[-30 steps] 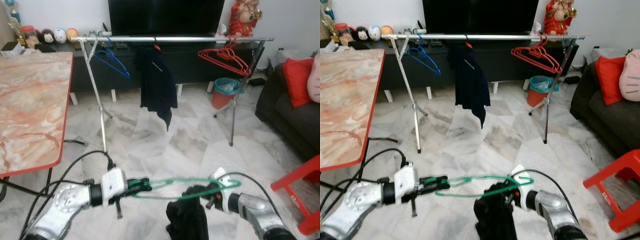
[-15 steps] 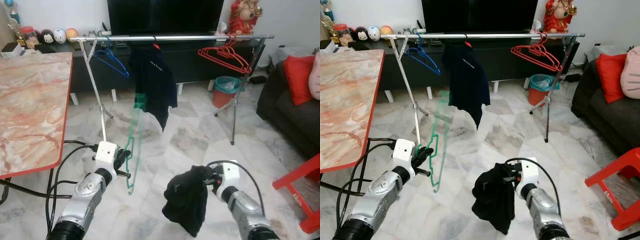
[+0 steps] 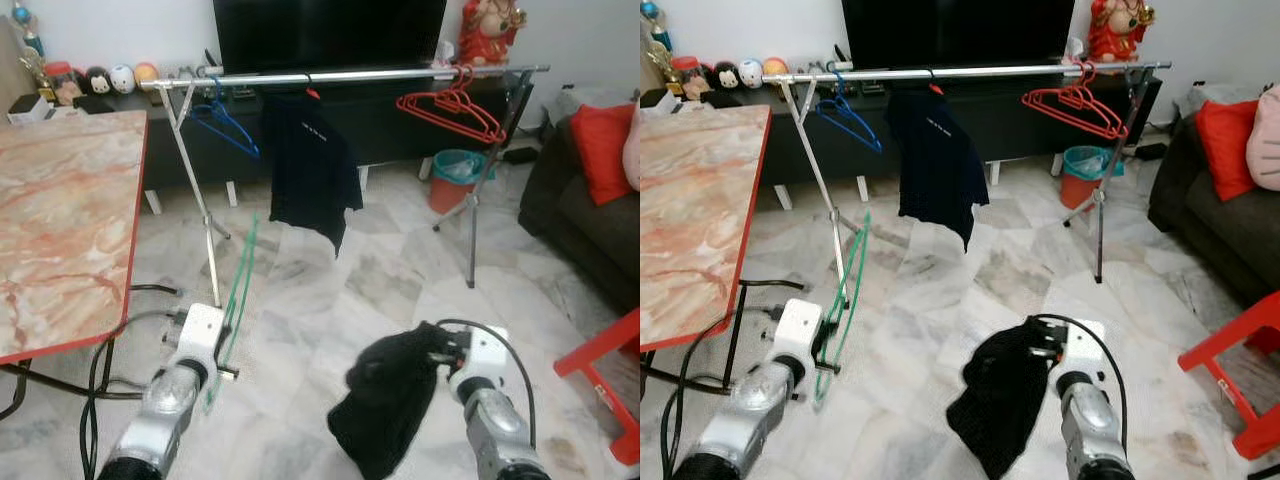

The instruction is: Hang hanger

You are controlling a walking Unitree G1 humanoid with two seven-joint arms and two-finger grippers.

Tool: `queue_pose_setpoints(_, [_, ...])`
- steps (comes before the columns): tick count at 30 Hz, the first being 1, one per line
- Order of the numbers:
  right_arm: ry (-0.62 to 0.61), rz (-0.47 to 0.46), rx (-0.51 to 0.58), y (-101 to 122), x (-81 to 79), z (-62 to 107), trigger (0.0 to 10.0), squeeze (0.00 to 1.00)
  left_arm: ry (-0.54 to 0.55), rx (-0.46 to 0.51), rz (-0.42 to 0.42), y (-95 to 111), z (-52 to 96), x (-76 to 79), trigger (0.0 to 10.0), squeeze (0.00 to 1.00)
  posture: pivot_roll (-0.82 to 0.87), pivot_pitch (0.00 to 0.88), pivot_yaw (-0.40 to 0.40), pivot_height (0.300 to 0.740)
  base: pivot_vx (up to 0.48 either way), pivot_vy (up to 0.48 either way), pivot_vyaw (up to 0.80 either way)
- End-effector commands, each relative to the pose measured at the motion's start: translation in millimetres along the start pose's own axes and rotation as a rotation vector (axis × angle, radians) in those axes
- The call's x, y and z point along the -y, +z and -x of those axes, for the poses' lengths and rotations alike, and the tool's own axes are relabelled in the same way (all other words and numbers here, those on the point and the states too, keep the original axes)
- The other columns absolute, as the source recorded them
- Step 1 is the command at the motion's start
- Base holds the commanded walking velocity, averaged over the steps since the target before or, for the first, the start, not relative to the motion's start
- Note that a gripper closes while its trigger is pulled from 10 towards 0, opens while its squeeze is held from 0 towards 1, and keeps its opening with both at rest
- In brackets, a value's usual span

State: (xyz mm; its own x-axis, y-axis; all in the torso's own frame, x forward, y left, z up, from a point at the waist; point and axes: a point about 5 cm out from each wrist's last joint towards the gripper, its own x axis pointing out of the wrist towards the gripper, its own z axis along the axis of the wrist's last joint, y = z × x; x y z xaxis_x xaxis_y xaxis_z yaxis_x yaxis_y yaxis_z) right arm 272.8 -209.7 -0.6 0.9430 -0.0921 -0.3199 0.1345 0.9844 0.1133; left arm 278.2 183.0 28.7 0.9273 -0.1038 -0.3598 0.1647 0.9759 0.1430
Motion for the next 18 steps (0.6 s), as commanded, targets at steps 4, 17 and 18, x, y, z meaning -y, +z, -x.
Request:
queue_pose_setpoints(4, [-0.006,0.119,0.080,2,-11.2,6.1,5.1,0.00,0.020,0.036,0.001,-6,5.5,-4.6,10.0,0.00,0.03,0.000,0.005,0.740,0.000,0.000,0.00])
queue_pose_setpoints(17, [-0.046,0.131,0.158,-5,-17.0,22.5,10.0,0.00,0.047,0.014,0.026,-31,15.0,-7.2,10.0,0.00,0.01,0.000,0.027,0.740,0.000,0.000,0.00])
queue_pose_setpoints(18, [-0.052,0.132,0.171,-3,-16.6,22.8,10.0,0.00,0.055,0.023,0.037,-30,14.3,-7.3,10.0,0.00,0.01,0.000,0.028,0.740,0.000,0.000,0.00])
